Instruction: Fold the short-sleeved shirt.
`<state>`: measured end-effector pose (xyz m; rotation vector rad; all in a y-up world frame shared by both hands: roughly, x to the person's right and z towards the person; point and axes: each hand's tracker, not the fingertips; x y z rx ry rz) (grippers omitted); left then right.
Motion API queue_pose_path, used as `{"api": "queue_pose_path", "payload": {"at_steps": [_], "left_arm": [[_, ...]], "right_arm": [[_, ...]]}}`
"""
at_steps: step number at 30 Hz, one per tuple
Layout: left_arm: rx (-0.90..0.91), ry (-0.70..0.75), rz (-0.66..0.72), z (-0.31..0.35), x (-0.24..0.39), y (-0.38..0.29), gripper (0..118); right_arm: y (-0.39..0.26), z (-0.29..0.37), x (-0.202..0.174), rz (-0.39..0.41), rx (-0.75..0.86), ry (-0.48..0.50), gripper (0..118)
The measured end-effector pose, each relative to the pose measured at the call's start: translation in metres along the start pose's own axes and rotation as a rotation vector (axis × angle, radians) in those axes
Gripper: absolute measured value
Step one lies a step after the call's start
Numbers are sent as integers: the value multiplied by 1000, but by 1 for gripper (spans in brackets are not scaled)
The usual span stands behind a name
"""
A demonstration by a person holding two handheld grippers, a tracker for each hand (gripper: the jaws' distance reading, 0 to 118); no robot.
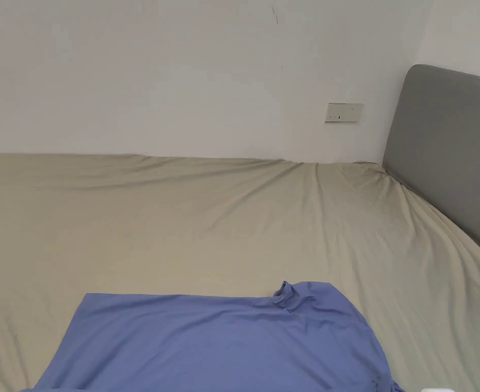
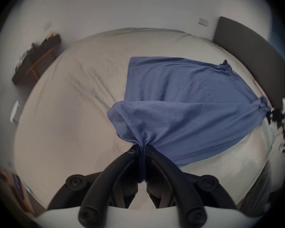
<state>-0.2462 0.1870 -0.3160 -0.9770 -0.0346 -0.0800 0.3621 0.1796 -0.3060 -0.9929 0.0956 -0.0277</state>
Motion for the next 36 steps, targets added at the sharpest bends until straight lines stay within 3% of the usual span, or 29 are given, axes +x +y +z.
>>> {"api": "queue_pose_path", "payload": {"at_steps": [2,7,12,15,20,23,26,28,30,31,33,36], "left_arm": [[-16,0,-51,5,3,3,4],[-32,-49,-24,34,-4,-5,4],[-191,-122,49,24,-12,-68,4],[-265,-108,-18,20,-6,-101,4],[-242,-112,-35,35,4,-119,4],[-252,-99,-61,23,8,-126,4],[-220,-93,-28,18,10,-129,5],[-209,-108,-10,22,5,-130,20],[-195,-94,73,25,-5,-130,97],[-234,-126,138,28,-14,-126,109],[-143,-323,332,45,-40,-111,107],[-19,-278,455,46,-66,-51,109]], "right_arm": [[6,12,6,-21,17,10,12],[-2,42,16,-36,9,57,12],[-68,45,22,-46,-79,72,12],[-105,37,25,1,-201,61,12],[-124,43,24,22,-179,42,12],[-129,24,29,-26,-232,48,12],[-132,23,30,-48,-188,43,13],[-135,27,27,-35,-172,43,25],[-136,38,22,5,-152,9,66],[-136,44,21,22,-161,-17,79],[-136,62,20,23,-132,-55,83],[-131,88,19,39,-24,-119,83]]}}
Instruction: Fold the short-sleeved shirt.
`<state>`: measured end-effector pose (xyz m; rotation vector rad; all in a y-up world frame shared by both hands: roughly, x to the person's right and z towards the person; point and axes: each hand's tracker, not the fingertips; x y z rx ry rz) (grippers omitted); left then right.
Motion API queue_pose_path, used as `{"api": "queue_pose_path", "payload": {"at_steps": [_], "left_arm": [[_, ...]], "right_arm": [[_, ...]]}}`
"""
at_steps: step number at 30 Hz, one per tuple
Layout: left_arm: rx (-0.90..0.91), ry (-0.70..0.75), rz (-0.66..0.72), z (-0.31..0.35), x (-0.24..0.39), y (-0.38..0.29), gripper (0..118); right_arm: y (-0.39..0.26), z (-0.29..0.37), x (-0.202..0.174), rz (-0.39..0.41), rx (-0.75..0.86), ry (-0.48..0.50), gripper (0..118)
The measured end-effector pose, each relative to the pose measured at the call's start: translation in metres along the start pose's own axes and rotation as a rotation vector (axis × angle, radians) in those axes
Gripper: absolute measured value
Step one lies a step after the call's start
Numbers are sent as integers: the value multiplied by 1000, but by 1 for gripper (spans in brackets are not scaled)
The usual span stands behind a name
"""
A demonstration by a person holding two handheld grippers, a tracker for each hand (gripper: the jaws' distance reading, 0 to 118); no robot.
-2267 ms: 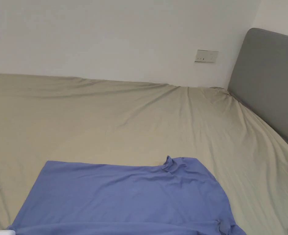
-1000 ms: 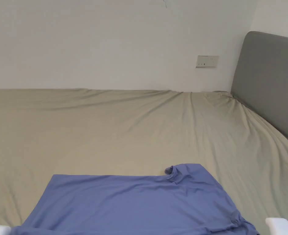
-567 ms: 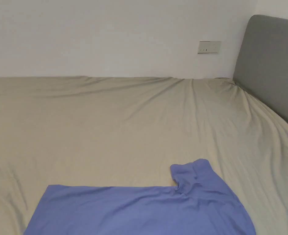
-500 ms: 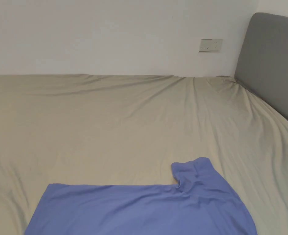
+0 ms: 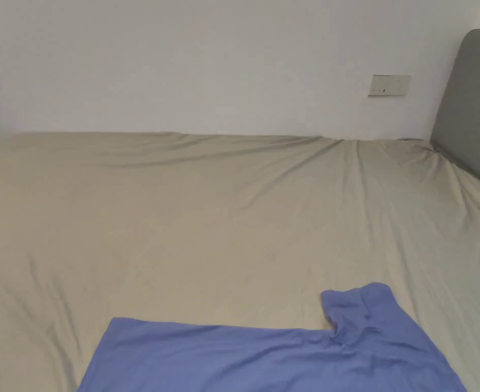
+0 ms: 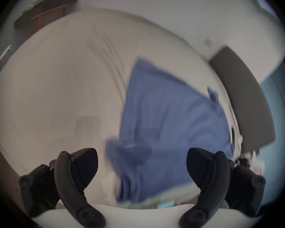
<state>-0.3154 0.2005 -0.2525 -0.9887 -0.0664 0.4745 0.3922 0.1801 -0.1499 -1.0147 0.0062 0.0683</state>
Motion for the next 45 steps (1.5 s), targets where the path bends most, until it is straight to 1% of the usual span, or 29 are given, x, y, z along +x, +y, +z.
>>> {"api": "queue_pose_path", "payload": {"at_steps": [3,4,6,7,10,12,13,15,16,17,18,19,21,23,25,27,29,31,33,34,35,36,37,38,39,40,42,43,45], "left_arm": [[175,95,-60,-18,28,64,109],[183,111,-84,-35,35,82,109],[166,135,-108,-74,53,114,109],[158,143,-130,-93,58,125,109],[43,186,-203,-154,76,142,109],[-11,208,-278,-191,85,143,110],[-44,231,-320,-215,75,145,109],[-189,287,-364,-243,77,135,90],[-164,316,-401,-246,77,126,91],[11,272,-425,-224,77,121,80],[-56,256,-396,-223,73,124,73],[-57,251,-396,-220,73,123,60],[-22,251,-499,-206,81,121,3],[-10,265,-531,-203,83,116,0],[-14,267,-528,-200,87,114,0],[-12,245,-493,-192,86,119,0],[1,191,-434,-182,83,123,0],[1,145,-394,-172,80,128,0],[9,128,-395,-164,78,128,0],[8,134,-398,-161,78,128,0],[6,134,-404,-160,79,128,0],[9,141,-415,-159,81,127,0],[7,153,-428,-158,84,124,0],[7,161,-440,-156,88,122,0],[12,169,-454,-153,92,119,0],[15,175,-465,-149,95,118,0],[28,164,-489,-138,99,116,0],[33,155,-492,-131,101,116,0],[42,126,-478,-115,100,118,0]], "right_arm": [[16,14,2,-18,73,-56,83],[21,16,0,-36,98,-71,83],[30,17,-4,-70,117,-60,83],[31,15,-6,-73,113,-50,83],[37,7,-12,-73,99,-49,83],[49,3,-14,-70,110,-87,83],[58,1,-13,-67,129,-103,83],[83,-3,-10,-61,143,-100,84],[96,-6,-8,-58,143,-103,85],[113,-12,-7,-51,146,-108,87],[132,-19,-5,-31,153,-111,88],[148,-28,-5,-9,167,-112,88],[185,-54,-10,27,190,-117,94],[216,-90,-14,57,174,-91,95],[238,-132,-21,56,142,-76,95],[256,-176,-26,66,36,-55,95],[268,-212,-27,30,-47,-64,94],[271,-236,-30,-29,-102,-54,83],[265,-246,-36,-91,-133,-3,82],[262,-238,-36,-116,-76,-46,81],[264,-233,-35,-88,-99,-35,78],[266,-226,-35,-89,-94,39,62],[270,-219,-40,-86,-102,101,30],[272,-207,-53,-15,-109,-45,2],[271,-199,-62,76,-70,-69,2],[271,-192,-66,125,-69,-2,2],[273,-176,-78,132,-76,79,2],[275,-164,-79,114,-52,75,2],[280,-142,-74,67,8,106,2]]}}
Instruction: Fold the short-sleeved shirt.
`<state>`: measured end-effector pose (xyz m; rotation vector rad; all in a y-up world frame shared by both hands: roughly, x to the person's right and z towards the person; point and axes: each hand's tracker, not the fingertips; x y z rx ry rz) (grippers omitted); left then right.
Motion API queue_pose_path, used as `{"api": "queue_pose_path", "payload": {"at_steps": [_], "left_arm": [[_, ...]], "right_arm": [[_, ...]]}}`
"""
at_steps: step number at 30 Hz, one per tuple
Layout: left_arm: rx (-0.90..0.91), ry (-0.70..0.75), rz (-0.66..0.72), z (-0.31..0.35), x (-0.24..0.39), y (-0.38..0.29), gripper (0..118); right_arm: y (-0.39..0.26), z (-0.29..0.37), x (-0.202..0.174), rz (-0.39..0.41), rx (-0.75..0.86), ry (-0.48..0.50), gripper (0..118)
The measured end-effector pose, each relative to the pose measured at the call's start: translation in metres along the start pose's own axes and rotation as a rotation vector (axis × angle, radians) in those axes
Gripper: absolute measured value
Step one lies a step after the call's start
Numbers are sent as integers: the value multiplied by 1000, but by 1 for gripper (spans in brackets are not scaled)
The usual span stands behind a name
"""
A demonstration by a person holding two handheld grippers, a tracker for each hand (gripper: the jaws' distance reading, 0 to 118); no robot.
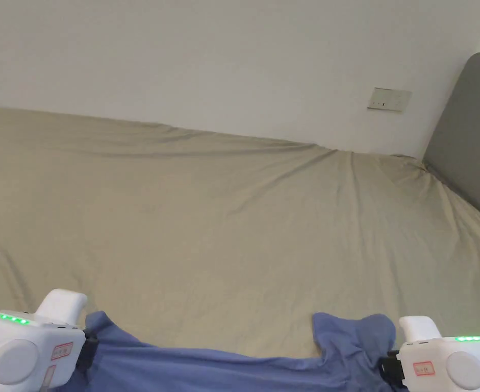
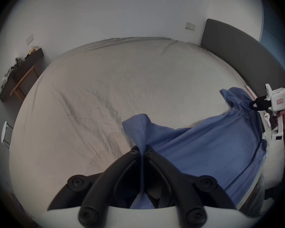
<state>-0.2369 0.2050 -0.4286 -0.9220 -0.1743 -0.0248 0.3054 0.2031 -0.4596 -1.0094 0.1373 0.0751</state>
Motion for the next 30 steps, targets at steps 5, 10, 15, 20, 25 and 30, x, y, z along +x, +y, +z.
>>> {"api": "queue_pose_path", "payload": {"at_steps": [5,10,15,20,25,30], "left_arm": [[40,-84,-27,48,-10,-13,0],[16,-181,-47,87,-39,-54,0],[-14,-288,52,113,-50,-100,0],[-154,-277,14,108,-37,-158,0],[-242,-274,0,98,-25,-204,0],[-268,-286,89,85,-31,-218,0]], "right_arm": [[-16,60,31,-135,41,101,2],[-69,115,67,-110,25,100,3],[-126,143,77,-217,28,229,3],[-184,129,56,-148,-84,205,3],[-225,105,64,-201,-172,217,3],[-244,92,66,-247,-208,212,3]]}}
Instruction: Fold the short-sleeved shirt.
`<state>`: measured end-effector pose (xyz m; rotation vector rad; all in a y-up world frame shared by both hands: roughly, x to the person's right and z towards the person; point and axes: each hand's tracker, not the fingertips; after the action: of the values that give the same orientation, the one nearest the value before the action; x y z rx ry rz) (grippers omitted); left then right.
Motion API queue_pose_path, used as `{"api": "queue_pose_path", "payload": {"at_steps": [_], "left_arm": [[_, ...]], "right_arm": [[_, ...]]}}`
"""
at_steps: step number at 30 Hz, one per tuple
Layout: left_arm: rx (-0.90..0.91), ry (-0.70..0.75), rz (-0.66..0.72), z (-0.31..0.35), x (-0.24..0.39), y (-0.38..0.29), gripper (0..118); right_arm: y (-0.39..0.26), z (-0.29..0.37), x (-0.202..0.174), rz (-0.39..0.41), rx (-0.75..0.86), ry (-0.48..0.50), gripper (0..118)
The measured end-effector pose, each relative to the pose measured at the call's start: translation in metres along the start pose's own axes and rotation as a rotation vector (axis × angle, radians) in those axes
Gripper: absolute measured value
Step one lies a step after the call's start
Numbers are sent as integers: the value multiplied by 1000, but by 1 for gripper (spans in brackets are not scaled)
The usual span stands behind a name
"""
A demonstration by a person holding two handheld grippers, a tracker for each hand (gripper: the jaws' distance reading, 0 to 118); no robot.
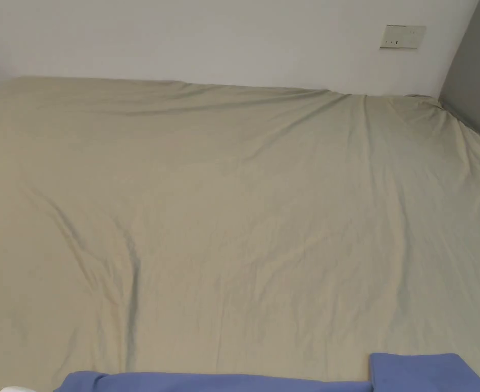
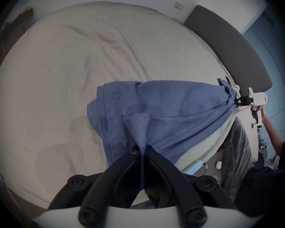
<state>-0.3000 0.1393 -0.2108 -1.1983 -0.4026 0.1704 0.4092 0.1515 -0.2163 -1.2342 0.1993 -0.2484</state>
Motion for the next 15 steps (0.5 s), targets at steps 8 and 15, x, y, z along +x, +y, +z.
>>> {"api": "queue_pose_path", "payload": {"at_steps": [8,15], "left_arm": [[17,-33,41,-15,-22,-5,6],[229,-497,292,38,-52,-4,108]], "right_arm": [[-12,-10,-9,4,29,-60,8],[-43,61,-74,69,372,-265,34]]}}
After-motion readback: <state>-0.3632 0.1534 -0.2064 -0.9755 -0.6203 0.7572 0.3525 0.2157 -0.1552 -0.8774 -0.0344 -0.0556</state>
